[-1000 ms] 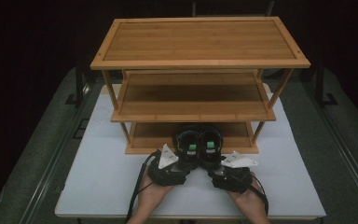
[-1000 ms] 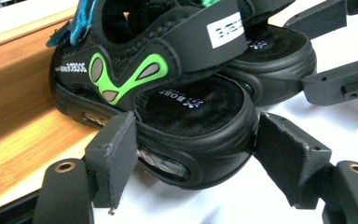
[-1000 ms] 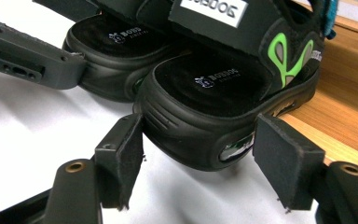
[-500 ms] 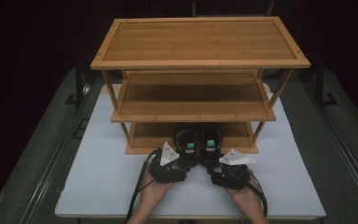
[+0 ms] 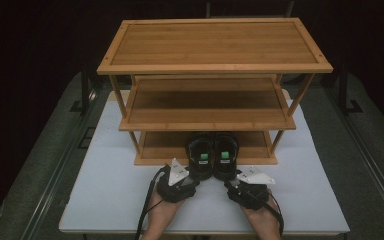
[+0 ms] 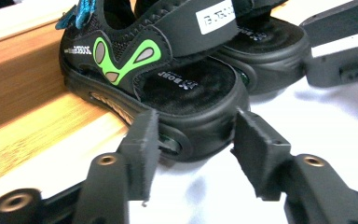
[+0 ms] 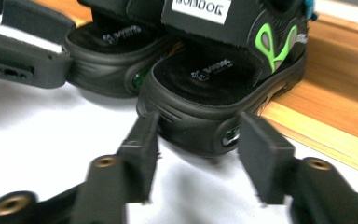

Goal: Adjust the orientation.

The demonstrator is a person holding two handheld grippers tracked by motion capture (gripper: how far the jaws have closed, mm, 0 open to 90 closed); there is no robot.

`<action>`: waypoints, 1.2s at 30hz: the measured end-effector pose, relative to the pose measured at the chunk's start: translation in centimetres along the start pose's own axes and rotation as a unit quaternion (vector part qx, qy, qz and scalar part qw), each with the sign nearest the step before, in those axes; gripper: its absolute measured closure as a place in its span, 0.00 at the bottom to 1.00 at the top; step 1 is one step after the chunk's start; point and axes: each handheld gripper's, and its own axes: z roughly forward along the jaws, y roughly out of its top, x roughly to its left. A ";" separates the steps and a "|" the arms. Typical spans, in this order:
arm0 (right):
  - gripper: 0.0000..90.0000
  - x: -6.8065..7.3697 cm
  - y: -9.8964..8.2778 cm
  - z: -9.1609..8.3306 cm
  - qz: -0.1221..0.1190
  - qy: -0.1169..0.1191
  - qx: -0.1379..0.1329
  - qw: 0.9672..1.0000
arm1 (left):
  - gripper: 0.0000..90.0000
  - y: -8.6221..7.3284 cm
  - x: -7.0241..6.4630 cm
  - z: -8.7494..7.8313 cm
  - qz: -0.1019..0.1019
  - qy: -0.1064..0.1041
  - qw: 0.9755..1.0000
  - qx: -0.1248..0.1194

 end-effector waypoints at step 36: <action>1.00 0.4 0.9 1.4 -0.005 -0.039 -0.017 0.999 | 0.95 1.0 0.6 1.5 0.005 0.046 0.999 -0.006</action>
